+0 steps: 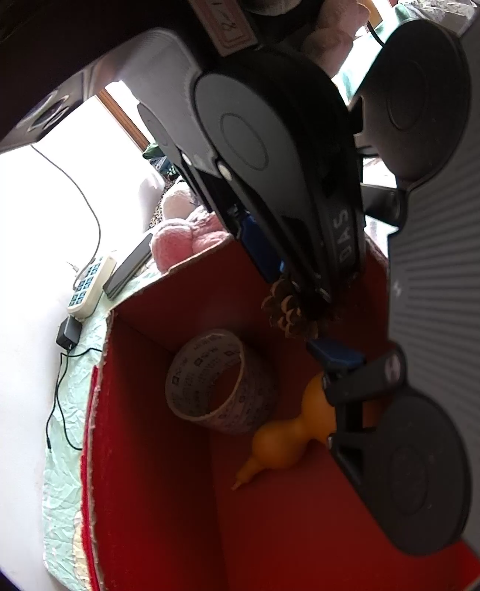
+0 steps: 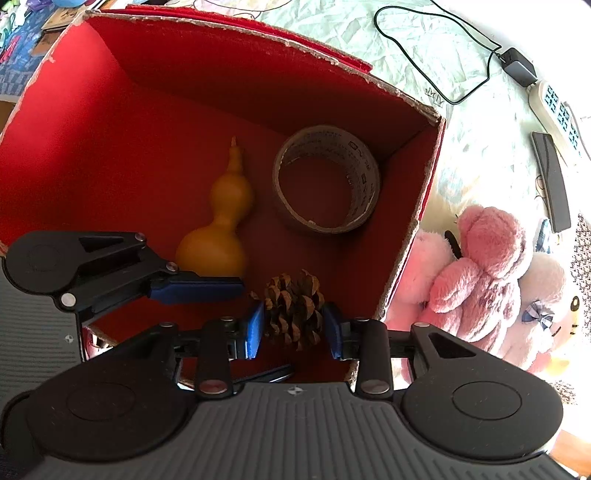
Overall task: Organize objects
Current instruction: 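Lower the pine cone into the box and open the right tool, then withdraw the right tool from the box toward the beige slippers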
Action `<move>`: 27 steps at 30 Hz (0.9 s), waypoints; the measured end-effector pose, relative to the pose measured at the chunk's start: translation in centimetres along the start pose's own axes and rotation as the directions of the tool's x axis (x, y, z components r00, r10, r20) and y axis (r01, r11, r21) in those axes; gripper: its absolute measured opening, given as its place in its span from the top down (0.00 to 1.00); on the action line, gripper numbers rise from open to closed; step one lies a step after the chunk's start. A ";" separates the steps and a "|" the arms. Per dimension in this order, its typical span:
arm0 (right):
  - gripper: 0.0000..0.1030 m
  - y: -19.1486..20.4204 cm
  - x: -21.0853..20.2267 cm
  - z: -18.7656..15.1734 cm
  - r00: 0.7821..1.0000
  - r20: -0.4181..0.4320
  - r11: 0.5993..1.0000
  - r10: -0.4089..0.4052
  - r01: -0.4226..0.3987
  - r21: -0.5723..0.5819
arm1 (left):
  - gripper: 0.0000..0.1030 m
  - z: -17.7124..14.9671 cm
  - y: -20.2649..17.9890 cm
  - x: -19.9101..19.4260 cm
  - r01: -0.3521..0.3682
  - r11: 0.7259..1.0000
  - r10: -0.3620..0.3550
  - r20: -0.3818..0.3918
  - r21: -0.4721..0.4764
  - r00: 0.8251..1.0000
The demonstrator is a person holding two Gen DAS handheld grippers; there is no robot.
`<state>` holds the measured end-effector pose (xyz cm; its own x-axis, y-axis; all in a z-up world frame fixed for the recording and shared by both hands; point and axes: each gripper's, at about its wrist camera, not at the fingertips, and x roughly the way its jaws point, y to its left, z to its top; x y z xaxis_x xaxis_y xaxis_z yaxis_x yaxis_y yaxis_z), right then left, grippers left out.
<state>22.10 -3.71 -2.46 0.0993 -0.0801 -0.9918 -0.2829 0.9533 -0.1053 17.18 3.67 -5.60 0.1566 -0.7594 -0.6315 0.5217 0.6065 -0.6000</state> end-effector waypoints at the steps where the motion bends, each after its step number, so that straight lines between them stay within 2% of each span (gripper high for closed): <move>1: 0.64 -0.1 0.1 0.2 1.000 0.004 1.000 -0.003 0.003 0.000 | 0.48 0.0 0.0 0.0 0.002 1.000 -0.002 -0.001 -0.001 1.000; 14: 0.63 -0.4 0.5 0.8 1.000 0.031 1.000 0.001 -0.002 0.024 | 0.47 0.0 0.0 0.3 0.002 1.000 -0.002 -0.006 -0.005 1.000; 19: 0.61 -0.7 0.5 0.8 0.999 0.047 0.999 0.018 -0.020 0.041 | 0.41 0.0 -0.2 0.2 0.009 1.000 -0.009 0.000 -0.008 1.000; 27: 0.62 -1.0 0.3 0.5 0.997 0.079 0.999 0.021 -0.024 0.046 | 0.40 0.0 -0.8 -0.1 -0.006 1.000 0.006 0.011 0.010 1.000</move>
<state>22.84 -4.50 -2.58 0.1687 -0.0370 -0.9850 -0.2409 0.9675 -0.0776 16.79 3.23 -5.07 0.1688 -0.7582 -0.6298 0.5287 0.6089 -0.5914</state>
